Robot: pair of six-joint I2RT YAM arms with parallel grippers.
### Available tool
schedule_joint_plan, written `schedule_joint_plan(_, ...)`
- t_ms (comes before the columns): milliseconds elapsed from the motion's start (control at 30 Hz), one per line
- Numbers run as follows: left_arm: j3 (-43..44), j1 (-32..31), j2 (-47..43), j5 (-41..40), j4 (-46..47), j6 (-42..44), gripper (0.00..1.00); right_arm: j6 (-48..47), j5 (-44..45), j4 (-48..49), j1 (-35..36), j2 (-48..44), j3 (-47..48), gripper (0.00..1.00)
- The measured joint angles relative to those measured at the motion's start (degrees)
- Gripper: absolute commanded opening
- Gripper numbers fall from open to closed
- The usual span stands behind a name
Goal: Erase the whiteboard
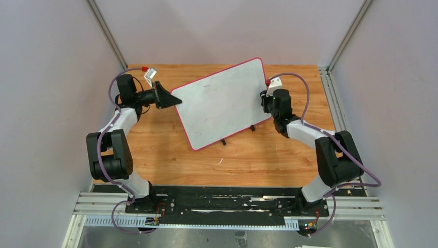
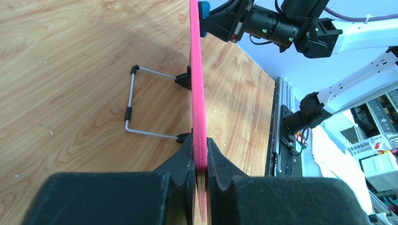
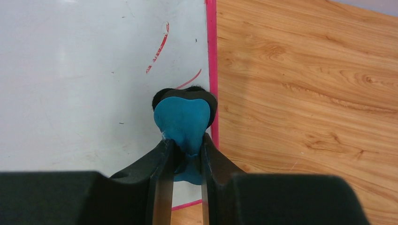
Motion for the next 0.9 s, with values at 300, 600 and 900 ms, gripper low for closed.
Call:
schedule_joint_plan(300, 0.0, 0.0, 0.0, 0.1, 0.0, 0.0, 0.0, 0.5, -0.3, 0.2, 1.2, 0.0, -0.2, 0.01)
schedule_joint_plan(600, 0.0, 0.0, 0.0, 0.1, 0.0, 0.0, 0.0, -1.6, 0.2, -5.4, 1.4, 2.0, 8.4, 0.01)
schedule_joint_plan(900, 0.0, 0.0, 0.0, 0.1, 0.0, 0.0, 0.0, -5.0, 0.0, -9.8, 1.1, 5.5, 21.3, 0.01)
